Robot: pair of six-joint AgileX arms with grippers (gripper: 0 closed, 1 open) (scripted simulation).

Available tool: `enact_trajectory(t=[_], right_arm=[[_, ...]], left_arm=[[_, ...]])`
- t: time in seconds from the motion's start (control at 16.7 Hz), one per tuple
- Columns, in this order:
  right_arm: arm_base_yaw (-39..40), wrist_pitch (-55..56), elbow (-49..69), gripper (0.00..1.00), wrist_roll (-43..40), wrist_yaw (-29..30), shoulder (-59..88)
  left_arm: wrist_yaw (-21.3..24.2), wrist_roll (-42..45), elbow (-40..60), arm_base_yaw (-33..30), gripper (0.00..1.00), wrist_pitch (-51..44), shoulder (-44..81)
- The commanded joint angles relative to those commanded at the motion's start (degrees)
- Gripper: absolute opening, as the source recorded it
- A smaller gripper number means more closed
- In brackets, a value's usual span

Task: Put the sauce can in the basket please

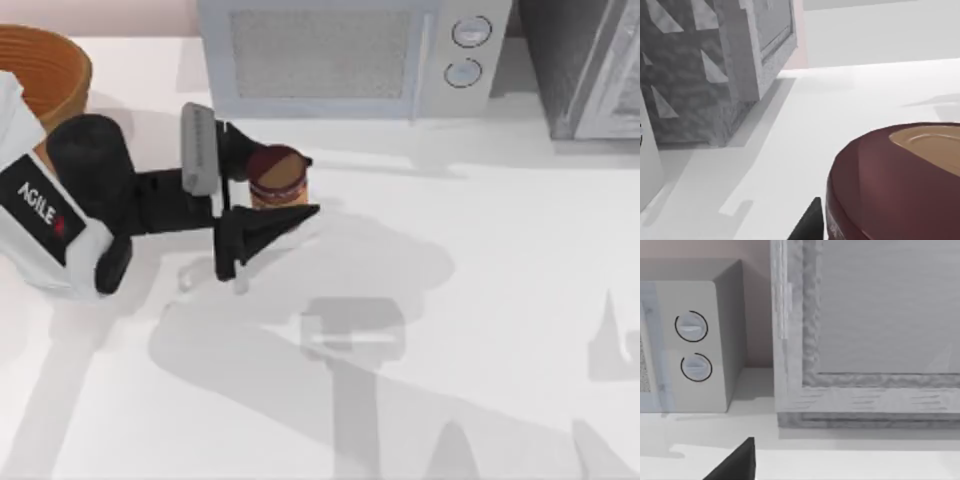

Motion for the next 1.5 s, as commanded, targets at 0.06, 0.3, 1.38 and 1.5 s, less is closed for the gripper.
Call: enact_trajectory(t=[0.06, 0.3, 1.38, 1.5], right_arm=[[0.0, 0.0, 0.0, 1.0, 0.0, 0.0, 0.0], [0.0, 0.0, 0.0, 1.0, 0.0, 0.0, 0.0], [0.0, 0.0, 0.0, 1.0, 0.0, 0.0, 0.0], [0.0, 0.0, 0.0, 1.0, 0.0, 0.0, 0.0]], left_arm=[[1.23, 0.75, 1.3, 1.59, 0.0, -3.25, -2.22], [5.72, 2.9, 6.95, 10.31, 0.0, -16.99, -10.49], [7.42, -1.02, 20.37, 44.88, 0.0, -43.76, -17.75], [6.55, -1.24, 20.6, 44.06, 0.0, -43.12, -17.2]])
